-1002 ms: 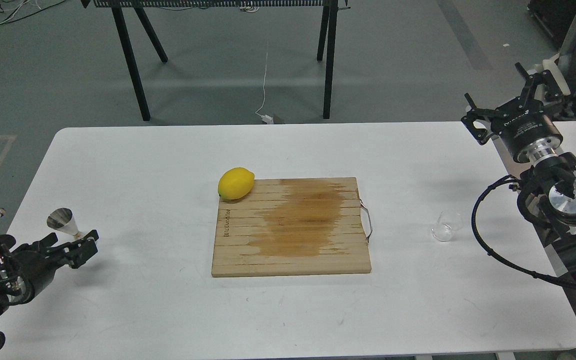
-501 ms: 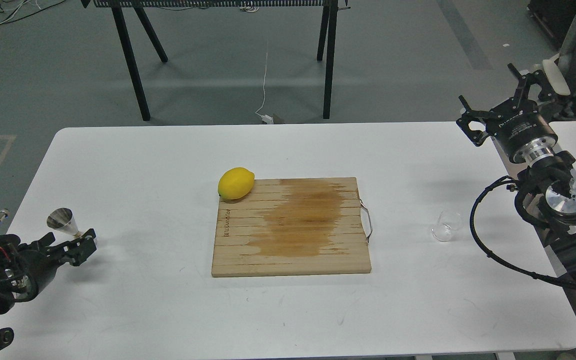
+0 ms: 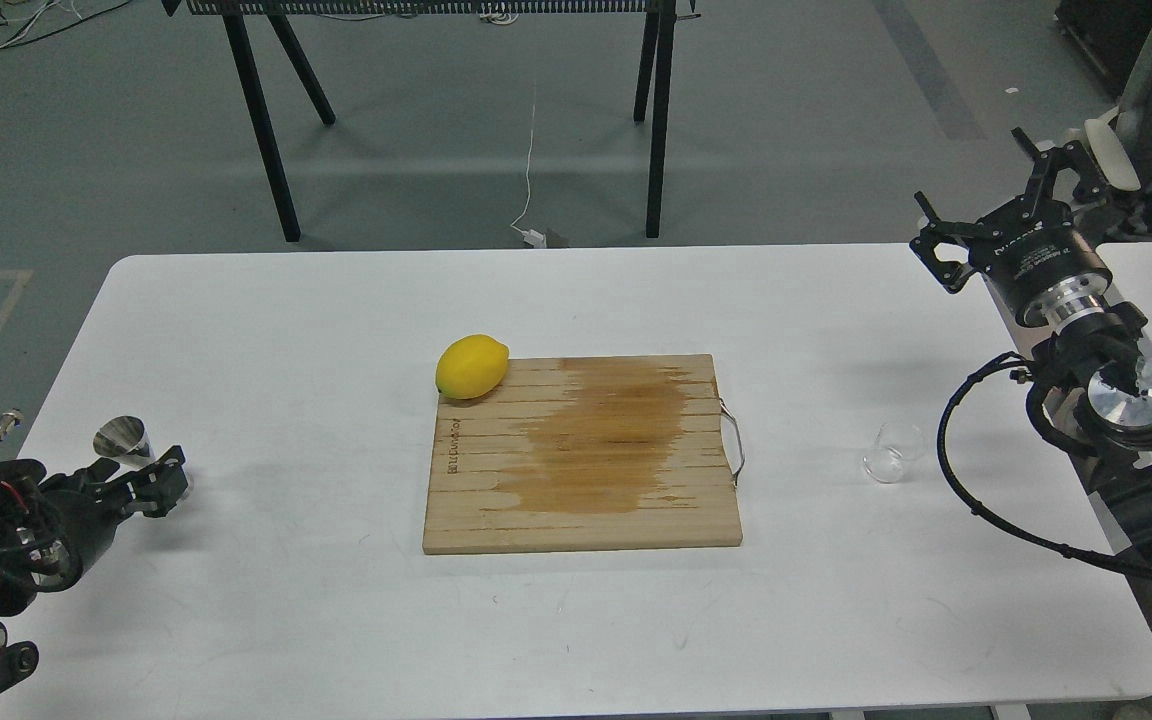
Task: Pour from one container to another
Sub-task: 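Close the left gripper around the metal jigger and lift it, then carry the jigger onto the cutting board and set it upright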
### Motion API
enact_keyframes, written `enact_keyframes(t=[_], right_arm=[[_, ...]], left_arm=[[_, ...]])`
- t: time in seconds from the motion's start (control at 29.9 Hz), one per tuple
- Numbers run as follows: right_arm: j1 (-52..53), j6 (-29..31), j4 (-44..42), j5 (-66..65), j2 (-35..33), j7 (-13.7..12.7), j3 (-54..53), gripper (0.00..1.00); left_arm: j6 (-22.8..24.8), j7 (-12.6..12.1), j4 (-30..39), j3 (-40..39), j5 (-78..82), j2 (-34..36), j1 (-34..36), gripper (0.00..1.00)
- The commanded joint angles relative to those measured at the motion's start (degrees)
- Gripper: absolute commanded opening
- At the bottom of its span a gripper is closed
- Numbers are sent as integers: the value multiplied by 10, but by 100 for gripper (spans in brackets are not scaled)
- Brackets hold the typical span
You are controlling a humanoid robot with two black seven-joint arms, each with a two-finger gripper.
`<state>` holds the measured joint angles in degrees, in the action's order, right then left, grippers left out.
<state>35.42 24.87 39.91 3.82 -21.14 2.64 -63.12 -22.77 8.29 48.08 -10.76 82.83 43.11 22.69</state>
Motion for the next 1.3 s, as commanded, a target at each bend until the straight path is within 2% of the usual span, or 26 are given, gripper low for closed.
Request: enact_keyframes(t=[0.0,0.1,0.13,0.2,0.27,0.4,0.77,0.97,1.07,1.27], right_arm=[[0,1,0,0,-2,0,0,99],[0,1,0,0,-1,0,0,99],[0,1,0,0,-1,0,0,99],[0,1,0,0,-1,0,0,99],[0,0,0,0,-2,0,0,99],[0,-3,0,0,-1,0,0,99],[5,-7,0,0,0,1,0,99],[8,-14,0,0,1,3,-9,99],[13,-15,0,1,2,7,-17,99],[13,-16,-4,1,-2,8,-17,99]], left_arm=[[-3,-4,-8,1,4,-4,2,56],[-3,-3,-18,3,7,-5,1,47],[-3,-4,-18,3,7,-7,2,38],[-3,-3,-19,3,7,-7,2,13],[-2,-3,-19,4,6,-7,2,6],[-3,-3,-19,6,6,-7,2,2],[-11,0,-2,-2,5,14,15,2],[-10,-10,92,-13,3,57,67,2],[-3,-30,127,-9,4,74,120,2],[35,-42,189,-5,51,87,229,2]])
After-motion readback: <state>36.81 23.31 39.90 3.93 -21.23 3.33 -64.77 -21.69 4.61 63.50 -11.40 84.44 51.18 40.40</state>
